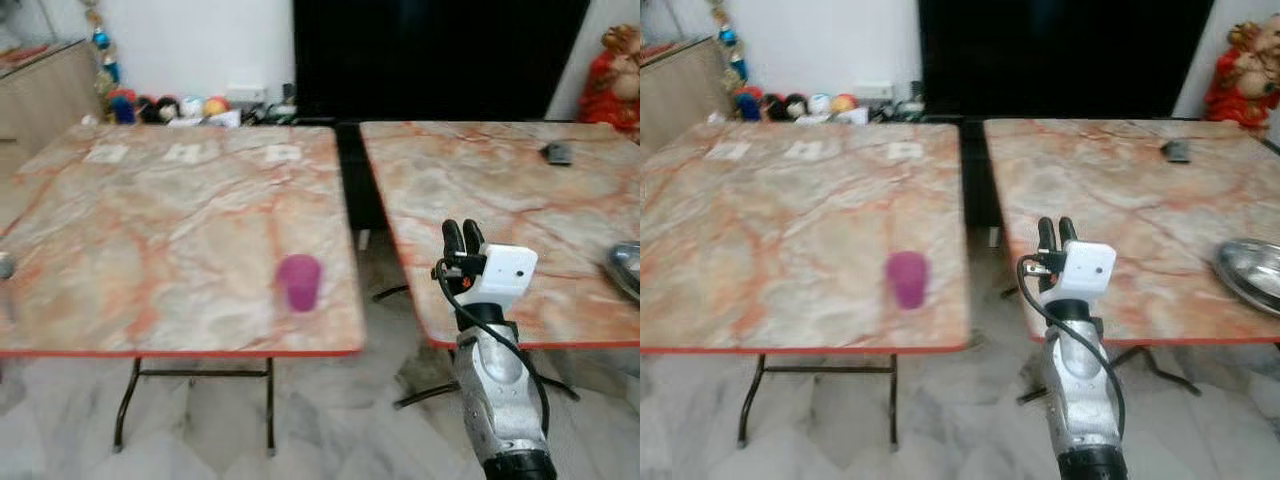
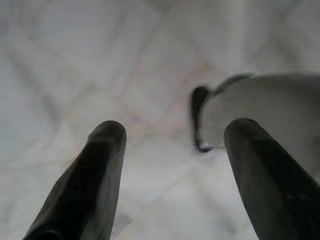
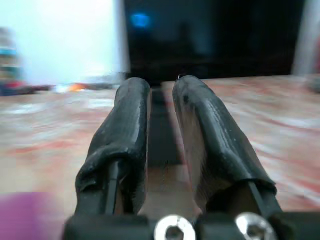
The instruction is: Setting the table
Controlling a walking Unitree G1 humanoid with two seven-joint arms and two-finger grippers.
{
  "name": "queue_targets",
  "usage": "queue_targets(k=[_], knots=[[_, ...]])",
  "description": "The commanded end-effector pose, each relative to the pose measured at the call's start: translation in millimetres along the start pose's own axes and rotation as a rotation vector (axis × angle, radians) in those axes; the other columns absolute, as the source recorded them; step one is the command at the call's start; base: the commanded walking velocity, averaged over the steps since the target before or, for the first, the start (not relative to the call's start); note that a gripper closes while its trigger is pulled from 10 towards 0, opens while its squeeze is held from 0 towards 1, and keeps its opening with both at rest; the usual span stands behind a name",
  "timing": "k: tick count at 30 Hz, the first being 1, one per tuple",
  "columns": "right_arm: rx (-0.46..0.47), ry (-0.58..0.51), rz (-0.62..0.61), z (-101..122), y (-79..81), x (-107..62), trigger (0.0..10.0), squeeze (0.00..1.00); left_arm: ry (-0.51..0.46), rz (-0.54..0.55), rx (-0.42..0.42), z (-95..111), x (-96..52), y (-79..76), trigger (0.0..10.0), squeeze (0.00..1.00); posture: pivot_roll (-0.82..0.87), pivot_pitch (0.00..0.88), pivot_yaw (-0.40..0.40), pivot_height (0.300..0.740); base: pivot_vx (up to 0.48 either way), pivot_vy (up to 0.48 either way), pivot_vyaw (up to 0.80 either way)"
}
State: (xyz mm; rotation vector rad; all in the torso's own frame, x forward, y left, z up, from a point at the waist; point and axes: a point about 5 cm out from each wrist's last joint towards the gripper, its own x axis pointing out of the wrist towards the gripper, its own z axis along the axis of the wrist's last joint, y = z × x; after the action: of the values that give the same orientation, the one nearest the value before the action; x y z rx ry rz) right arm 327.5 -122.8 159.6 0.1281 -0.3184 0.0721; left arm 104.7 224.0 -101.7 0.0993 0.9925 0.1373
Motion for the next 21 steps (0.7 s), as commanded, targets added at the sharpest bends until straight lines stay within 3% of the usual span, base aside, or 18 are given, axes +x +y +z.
queue_targets(k=[1,21], knots=[[-0.027,-0.001,-0.034,2.2,-13.5,0.6,10.0,0.00,0.012,-0.006,-0.014,-3.9,-0.9,-5.3,10.0,0.00,0.05,0.063,-0.032,0.740,0.000,0.480,0.00],[-0.026,0.017,-0.034,-0.7,-12.4,2.8,10.0,0.00,0.011,-0.006,-0.025,-3.3,-0.6,-6.5,10.0,0.00,0.05,0.078,-0.036,0.740,0.000,0.480,0.00]])
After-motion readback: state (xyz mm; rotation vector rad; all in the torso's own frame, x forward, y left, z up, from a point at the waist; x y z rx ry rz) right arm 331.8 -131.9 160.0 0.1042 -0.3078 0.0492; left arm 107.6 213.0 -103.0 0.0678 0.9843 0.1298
